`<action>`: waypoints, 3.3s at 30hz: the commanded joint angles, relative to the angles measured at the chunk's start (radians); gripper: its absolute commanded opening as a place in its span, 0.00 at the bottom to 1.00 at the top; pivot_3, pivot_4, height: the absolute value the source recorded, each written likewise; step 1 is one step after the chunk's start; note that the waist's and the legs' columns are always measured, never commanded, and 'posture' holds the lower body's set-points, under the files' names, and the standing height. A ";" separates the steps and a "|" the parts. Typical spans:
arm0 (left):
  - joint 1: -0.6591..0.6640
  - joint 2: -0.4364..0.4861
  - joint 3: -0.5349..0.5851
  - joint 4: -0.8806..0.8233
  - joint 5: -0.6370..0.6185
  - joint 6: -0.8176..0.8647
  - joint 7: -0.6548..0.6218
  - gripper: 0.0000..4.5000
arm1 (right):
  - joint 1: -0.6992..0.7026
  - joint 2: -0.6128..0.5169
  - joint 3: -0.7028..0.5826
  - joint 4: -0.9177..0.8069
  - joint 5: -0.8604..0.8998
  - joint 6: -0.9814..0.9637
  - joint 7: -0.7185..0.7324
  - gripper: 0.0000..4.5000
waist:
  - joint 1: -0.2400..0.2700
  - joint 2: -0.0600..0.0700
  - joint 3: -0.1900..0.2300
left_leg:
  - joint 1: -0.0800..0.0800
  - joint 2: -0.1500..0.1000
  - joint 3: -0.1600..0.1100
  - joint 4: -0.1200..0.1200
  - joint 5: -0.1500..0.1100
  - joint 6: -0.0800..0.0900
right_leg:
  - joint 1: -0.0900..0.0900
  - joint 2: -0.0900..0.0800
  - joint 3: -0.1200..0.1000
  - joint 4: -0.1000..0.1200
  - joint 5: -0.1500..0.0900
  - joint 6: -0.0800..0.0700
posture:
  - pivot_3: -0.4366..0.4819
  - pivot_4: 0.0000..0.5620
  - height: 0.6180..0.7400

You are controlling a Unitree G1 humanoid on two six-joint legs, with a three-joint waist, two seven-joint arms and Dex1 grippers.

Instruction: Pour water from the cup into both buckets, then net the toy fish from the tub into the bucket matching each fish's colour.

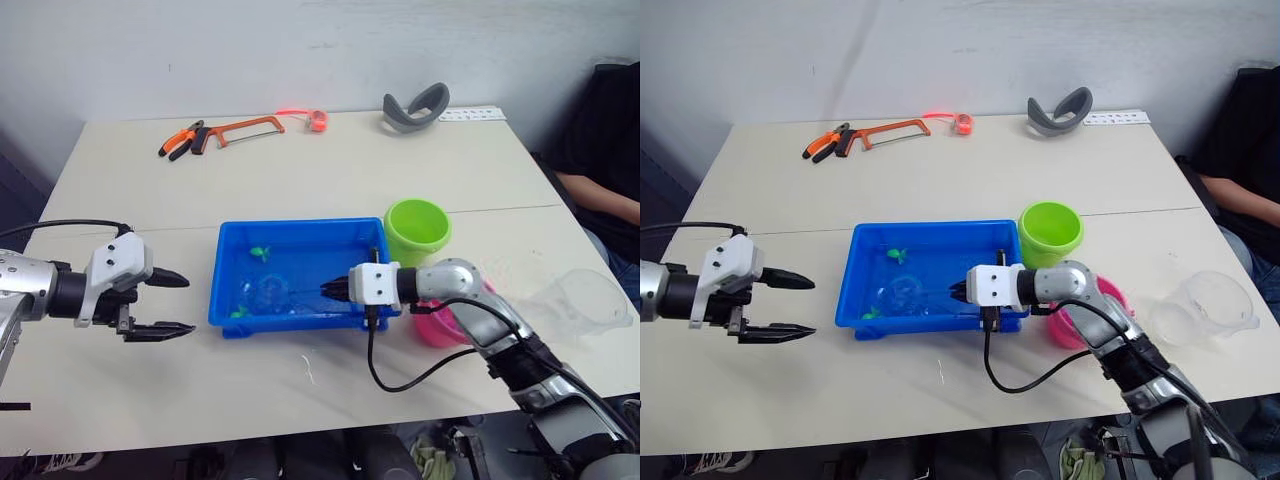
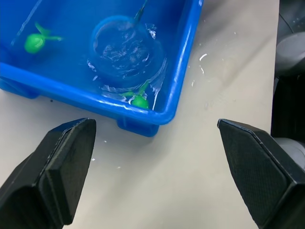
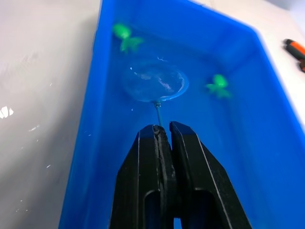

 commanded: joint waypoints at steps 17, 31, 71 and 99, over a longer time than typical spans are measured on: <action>-0.098 -0.014 -0.011 0.040 -0.022 -0.029 0.060 0.99 | 0.034 0.092 -0.163 -0.152 0.288 0.404 0.110 0.00 | 0.001 0.000 0.000 | 0.000 0.001 -0.001 0.000 0.000 -0.001 | 0.000 0.000 -0.001 0.001 0.000 -0.001 | 0.48 0.27 1.00; -0.388 -0.317 -0.166 0.177 -0.060 -0.051 0.156 0.99 | 0.169 -0.120 -0.514 -0.497 0.475 0.718 -0.016 0.00 | 0.012 -0.001 0.000 | -0.001 -0.001 -0.001 0.000 -0.001 -0.001 | 0.000 -0.001 -0.002 -0.001 0.000 0.000 | 0.48 0.27 1.00; -0.642 -0.634 -0.322 0.437 0.010 -0.199 0.122 0.99 | 0.493 -0.685 -0.749 -0.165 -0.339 -0.439 -0.517 0.00 | 0.027 0.000 0.000 | 0.001 -0.002 0.002 0.002 0.000 -0.001 | 0.002 0.002 0.004 0.000 0.001 0.002 | 0.48 0.27 1.00; -0.101 -0.190 0.007 -0.042 -0.028 0.036 0.226 0.99 | 0.036 -0.039 -0.121 -0.252 0.583 0.863 -0.278 0.00 | 0.005 -0.002 -0.001 | -0.001 0.001 -0.001 0.000 -0.001 -0.001 | 0.000 -0.002 0.000 -0.002 0.000 0.001 | 0.48 0.27 1.00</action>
